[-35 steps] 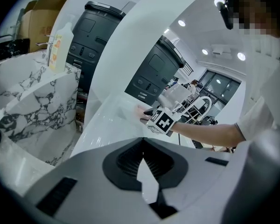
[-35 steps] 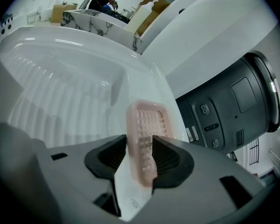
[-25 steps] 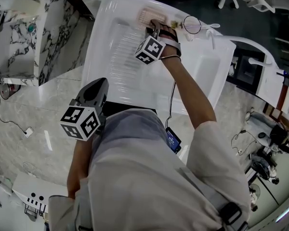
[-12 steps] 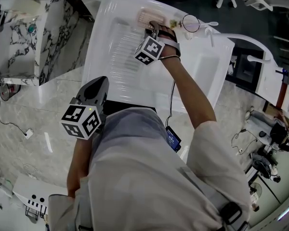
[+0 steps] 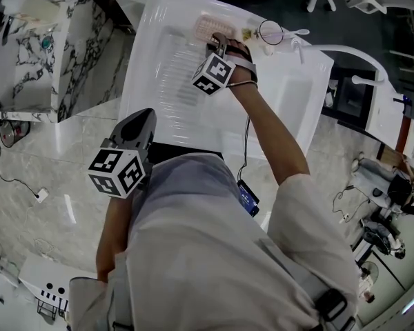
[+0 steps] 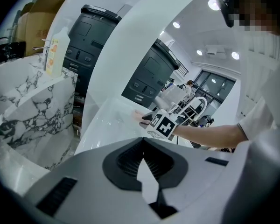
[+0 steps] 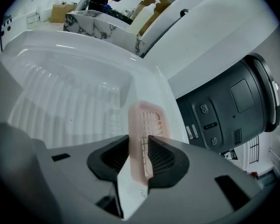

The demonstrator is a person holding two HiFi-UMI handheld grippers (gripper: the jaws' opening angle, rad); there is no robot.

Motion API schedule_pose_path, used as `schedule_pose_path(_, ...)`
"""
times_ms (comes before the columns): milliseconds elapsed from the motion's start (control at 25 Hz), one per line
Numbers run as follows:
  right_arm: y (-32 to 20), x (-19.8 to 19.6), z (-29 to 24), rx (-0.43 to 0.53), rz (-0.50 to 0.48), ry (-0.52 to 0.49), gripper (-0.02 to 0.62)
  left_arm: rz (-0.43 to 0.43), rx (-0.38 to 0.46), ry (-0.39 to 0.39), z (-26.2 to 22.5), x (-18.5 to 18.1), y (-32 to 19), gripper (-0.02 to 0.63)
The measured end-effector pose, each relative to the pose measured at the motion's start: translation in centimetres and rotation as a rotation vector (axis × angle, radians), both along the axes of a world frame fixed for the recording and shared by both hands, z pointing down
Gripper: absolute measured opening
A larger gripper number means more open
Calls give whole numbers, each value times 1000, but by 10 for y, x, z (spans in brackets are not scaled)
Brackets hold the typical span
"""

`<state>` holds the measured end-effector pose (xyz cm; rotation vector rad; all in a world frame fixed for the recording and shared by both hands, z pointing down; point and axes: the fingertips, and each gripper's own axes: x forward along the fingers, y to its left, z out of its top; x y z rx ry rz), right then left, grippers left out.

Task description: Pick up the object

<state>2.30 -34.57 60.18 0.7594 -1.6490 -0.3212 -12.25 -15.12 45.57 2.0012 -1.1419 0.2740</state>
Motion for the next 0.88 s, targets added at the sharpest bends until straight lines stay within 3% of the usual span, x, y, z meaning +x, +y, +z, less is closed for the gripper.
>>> schedule_pose_path(880, 12, -2, -14, -7, 43, -7, 91, 21, 42, 12, -11, -9, 2, 3)
